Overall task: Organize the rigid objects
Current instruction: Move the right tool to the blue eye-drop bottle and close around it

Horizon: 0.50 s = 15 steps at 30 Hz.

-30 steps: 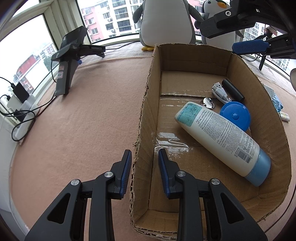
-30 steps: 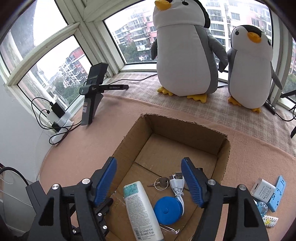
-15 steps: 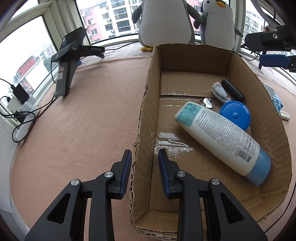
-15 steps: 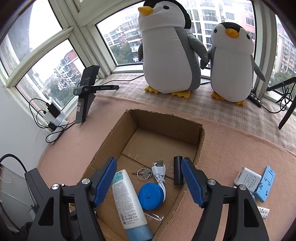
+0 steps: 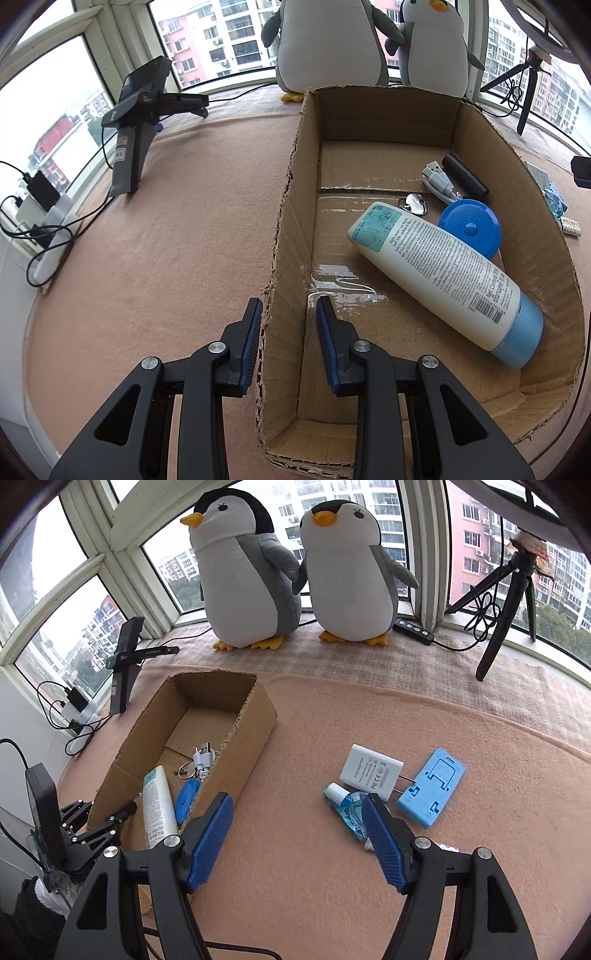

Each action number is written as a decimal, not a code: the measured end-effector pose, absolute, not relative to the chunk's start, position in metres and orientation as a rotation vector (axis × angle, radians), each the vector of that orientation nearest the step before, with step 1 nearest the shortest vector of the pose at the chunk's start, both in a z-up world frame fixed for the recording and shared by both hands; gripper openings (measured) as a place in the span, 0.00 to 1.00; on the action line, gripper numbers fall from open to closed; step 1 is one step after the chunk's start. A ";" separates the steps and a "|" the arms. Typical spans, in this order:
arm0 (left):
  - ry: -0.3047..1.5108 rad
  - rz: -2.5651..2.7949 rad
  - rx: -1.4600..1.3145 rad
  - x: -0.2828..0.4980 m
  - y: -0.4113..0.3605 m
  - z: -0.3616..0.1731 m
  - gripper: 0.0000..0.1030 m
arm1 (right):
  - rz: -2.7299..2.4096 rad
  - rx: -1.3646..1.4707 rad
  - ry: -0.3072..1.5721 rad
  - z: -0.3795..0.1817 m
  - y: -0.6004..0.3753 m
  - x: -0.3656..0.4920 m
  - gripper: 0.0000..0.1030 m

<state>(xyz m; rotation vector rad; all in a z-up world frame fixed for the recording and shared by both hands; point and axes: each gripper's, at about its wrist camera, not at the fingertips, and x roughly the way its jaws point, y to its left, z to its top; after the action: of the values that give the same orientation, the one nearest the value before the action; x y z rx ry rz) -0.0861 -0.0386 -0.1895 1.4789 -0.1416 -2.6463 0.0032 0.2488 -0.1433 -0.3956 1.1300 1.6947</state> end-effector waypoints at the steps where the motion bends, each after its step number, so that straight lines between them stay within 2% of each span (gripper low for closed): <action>1: -0.142 -2.646 1.479 -0.086 -0.039 -0.190 0.26 | 1.682 -0.379 1.152 -0.148 0.251 0.009 0.59; 5: -0.140 -2.647 1.479 -0.086 -0.038 -0.190 0.26 | 1.606 -0.318 1.284 -0.169 0.266 0.027 0.33; 15: -0.141 -2.647 1.479 -0.086 -0.039 -0.190 0.26 | 1.525 -0.265 1.474 -0.203 0.279 0.036 0.30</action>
<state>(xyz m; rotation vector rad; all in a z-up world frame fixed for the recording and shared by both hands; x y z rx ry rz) -0.0860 -0.0389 -0.1897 1.4786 -0.1414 -2.6473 0.0364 0.2785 -0.2027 -0.2646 1.4736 1.5251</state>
